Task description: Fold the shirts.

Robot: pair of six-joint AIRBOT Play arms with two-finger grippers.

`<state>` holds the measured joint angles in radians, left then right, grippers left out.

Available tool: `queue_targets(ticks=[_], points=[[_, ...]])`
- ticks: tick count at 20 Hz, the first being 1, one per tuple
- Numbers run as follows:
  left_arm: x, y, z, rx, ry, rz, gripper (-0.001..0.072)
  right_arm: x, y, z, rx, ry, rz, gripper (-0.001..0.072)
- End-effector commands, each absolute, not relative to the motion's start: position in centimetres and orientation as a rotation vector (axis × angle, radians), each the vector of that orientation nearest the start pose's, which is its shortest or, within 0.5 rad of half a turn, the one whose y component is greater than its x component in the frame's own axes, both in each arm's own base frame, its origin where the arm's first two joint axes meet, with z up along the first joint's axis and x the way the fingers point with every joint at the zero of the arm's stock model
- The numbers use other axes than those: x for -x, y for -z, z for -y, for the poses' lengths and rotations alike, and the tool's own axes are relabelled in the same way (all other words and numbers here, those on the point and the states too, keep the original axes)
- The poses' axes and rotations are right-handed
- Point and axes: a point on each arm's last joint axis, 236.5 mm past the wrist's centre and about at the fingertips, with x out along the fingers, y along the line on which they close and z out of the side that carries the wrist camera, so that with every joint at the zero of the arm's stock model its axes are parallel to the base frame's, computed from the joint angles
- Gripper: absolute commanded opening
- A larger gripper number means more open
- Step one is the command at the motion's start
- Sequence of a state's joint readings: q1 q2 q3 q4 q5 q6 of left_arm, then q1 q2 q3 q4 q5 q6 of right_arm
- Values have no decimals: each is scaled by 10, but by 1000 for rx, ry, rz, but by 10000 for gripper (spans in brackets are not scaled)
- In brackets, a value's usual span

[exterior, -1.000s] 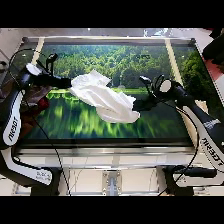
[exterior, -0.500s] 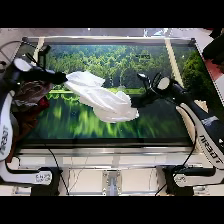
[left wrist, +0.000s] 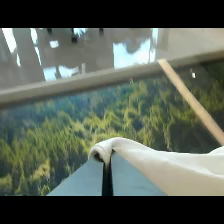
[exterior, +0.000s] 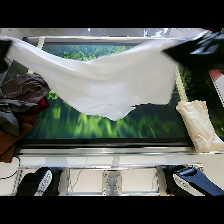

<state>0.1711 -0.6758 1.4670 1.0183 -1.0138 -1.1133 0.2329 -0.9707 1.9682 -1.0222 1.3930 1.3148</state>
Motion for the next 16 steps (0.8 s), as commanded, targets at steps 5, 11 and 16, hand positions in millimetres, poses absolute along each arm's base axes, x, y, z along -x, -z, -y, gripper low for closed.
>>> queue_targets(ticks=[5, 11, 16], points=[[-210, -360, 73, 28, 312, -333, 8, -249, -407, -150, 157, -652, -415, 16], [-314, -116, 38, 203, 224, -759, 8, -341, -216, -176, 88, -682, -965, 17], [-389, 2, -14, 245, 14, -808, 8, -403, -50, -206, -87, -657, -1245, 19]])
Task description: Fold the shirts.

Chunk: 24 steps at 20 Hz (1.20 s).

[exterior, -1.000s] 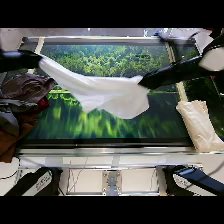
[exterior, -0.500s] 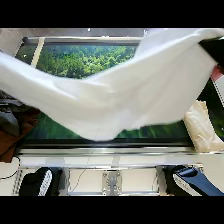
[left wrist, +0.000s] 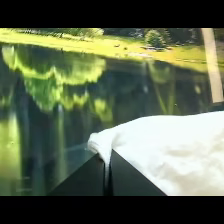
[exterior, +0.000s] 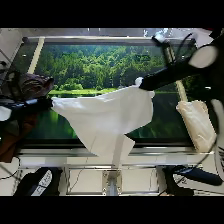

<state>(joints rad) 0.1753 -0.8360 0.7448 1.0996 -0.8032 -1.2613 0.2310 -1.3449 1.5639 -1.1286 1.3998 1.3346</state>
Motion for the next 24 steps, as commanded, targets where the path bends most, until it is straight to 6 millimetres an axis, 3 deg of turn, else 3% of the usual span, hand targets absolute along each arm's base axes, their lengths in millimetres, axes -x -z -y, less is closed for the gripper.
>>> queue_targets(ticks=[1, 3, 4, 5, 6, 7, 8, 10, 12, 13, 14, 15, 18, 21, 24], points=[[-402, 18, -19, 243, -10, -809, 9, -419, -29, -214, -131, -646, -1244, 19], [-424, 43, -19, 254, -25, -831, 10, -460, 0, -230, -236, -604, -1166, 21], [-435, 49, -17, 255, -25, -833, 44, -482, 6, -233, -274, -567, -1099, 60], [-450, 47, -17, 266, -26, -818, 284, -502, 4, -234, -310, -535, -1025, 232], [-465, 34, -17, 290, -25, -784, 643, -517, -6, -233, -331, -515, -961, 390], [-479, 12, -21, 307, -29, -731, 701, -529, -24, -230, -330, -508, -905, 430], [-492, -18, -27, 318, -33, -662, 702, -537, -45, -225, -321, -512, -866, 430], [-500, -101, -50, 346, -64, -492, 702, -544, -99, -198, -244, -521, -813, 429], [-470, -167, -70, 343, -88, -381, 702, -533, -150, -140, -91, -460, -815, 422], [-449, -180, -72, 344, -82, -392, 702, -522, -171, -105, -41, -394, -830, 422], [-422, -175, -70, 343, -67, -463, 702, -506, -191, -69, -14, -321, -844, 422], [-391, -153, -63, 368, -52, -578, 701, -488, -207, -40, -15, -267, -855, 422], [-295, -52, -18, 641, -43, -1008, 701, -444, -240, 9, -41, -176, -858, 422], [-246, 12, 26, 817, 7, -1224, 702, -427, -265, 26, -55, -137, -804, 423], [-209, 59, 53, 942, 9, -1370, 701, -423, -273, 19, -60, -156, -784, 423]])
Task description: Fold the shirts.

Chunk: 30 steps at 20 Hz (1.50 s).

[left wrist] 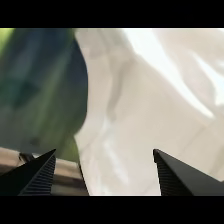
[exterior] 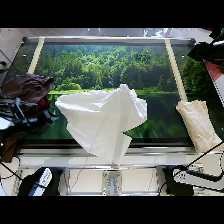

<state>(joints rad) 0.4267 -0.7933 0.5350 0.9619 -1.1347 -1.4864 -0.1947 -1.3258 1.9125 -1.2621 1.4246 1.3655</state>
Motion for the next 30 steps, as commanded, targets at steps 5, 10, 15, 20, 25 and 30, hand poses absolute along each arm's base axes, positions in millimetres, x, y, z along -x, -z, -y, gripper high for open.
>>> queue_targets(ticks=[5, 10, 15, 20, 25, 30], points=[[-185, 91, 77, 916, 85, -1473, 701, -424, -276, 9, -63, -203, -770, 423], [-179, 107, 119, 864, 195, -1578, 701, -423, -279, 1, -83, -236, -764, 423], [-166, 116, 149, 861, 265, -1665, 700, -422, -280, -6, -96, -260, -761, 423], [-171, 116, 165, 877, 289, -1647, 462, -421, -280, -8, -103, -270, -767, 423], [-182, 119, 172, 856, 289, -1593, 8, -421, -279, -8, -102, -269, -769, 422], [-203, 103, 169, 862, 308, -1499, 9, -417, -232, 49, 16, -76, -908, 422]])
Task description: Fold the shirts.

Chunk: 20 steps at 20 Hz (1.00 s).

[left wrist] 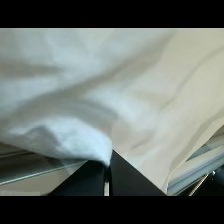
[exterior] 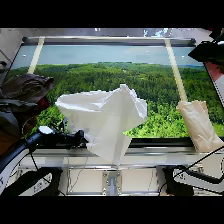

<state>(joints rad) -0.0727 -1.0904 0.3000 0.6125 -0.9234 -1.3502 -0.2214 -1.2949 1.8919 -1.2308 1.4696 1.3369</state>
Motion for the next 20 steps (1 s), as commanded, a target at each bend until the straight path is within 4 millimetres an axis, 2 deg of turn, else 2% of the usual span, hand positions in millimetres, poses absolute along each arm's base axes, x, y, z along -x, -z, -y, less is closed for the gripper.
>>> queue_targets(ticks=[1, 3, 5, 7, 8, 9, 11, 15, 17, 20], points=[[-213, 93, 165, 867, 311, -1447, 9, -412, -202, 54, -13, -72, -982, 422], [-236, 64, 150, 880, 312, -1302, 9, -396, -116, 49, -148, -109, -1159, 422], [-255, 33, 126, 885, 285, -1140, 9, -379, -38, 17, -353, -182, -1251, 423], [-266, 8, 104, 923, 234, -1015, 9, -371, 18, -25, -523, -272, -1246, 422], [-266, -1, 98, 930, 228, -982, 8, -367, 37, -44, -571, -315, -1245, 423], [-263, -6, 96, 932, 232, -971, 8, -362, 52, -62, -602, -361, -1256, 423], [-259, -10, 96, 931, 243, -970, 8, -362, 68, -90, -600, -419, -1280, 423], [-257, -6, 93, 907, 231, -981, 8, -383, 95, -126, -505, -431, -1271, 424], [-256, -4, 92, 899, 225, -987, 8, -401, 99, -135, -476, -425, -1240, 423], [-255, -1, 90, 882, 217, -994, 8, -428, 90, -131, -475, -407, -1186, 422]])
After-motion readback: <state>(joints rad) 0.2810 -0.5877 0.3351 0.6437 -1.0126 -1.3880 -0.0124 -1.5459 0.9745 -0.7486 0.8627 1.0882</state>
